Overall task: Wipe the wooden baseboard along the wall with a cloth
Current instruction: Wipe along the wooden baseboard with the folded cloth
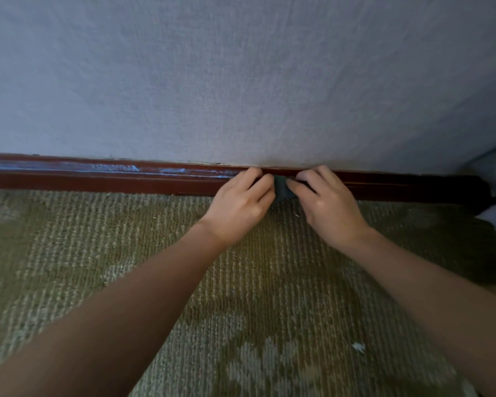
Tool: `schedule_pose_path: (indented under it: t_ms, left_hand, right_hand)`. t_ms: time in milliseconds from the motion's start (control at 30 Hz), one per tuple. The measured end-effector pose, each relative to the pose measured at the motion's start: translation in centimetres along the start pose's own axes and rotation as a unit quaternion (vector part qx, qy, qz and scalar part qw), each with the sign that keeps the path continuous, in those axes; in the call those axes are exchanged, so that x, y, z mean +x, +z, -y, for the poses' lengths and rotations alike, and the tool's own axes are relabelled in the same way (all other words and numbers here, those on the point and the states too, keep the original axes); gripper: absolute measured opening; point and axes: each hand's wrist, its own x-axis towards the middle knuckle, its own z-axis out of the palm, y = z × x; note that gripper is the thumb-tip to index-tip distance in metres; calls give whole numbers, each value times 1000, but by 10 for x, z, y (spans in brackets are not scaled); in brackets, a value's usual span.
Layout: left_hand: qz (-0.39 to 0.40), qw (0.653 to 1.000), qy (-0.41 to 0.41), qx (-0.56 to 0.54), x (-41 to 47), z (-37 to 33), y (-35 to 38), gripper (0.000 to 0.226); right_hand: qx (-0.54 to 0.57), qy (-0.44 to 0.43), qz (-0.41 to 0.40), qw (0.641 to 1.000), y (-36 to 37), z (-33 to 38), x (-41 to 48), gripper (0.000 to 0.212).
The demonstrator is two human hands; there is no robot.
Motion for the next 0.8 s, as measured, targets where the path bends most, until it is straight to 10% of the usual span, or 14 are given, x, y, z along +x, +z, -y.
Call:
schedule_pose_path:
  t_ms: [267,800]
  left_hand:
    - [-8,1000,-7,-13,1,3,-3,21]
    - [5,1000,-14,0,-6,8,-13,11]
  right_hand:
    - [41,144,-42,988,1,25,3,31]
    - [50,103,-29,993,3,28,8,27]
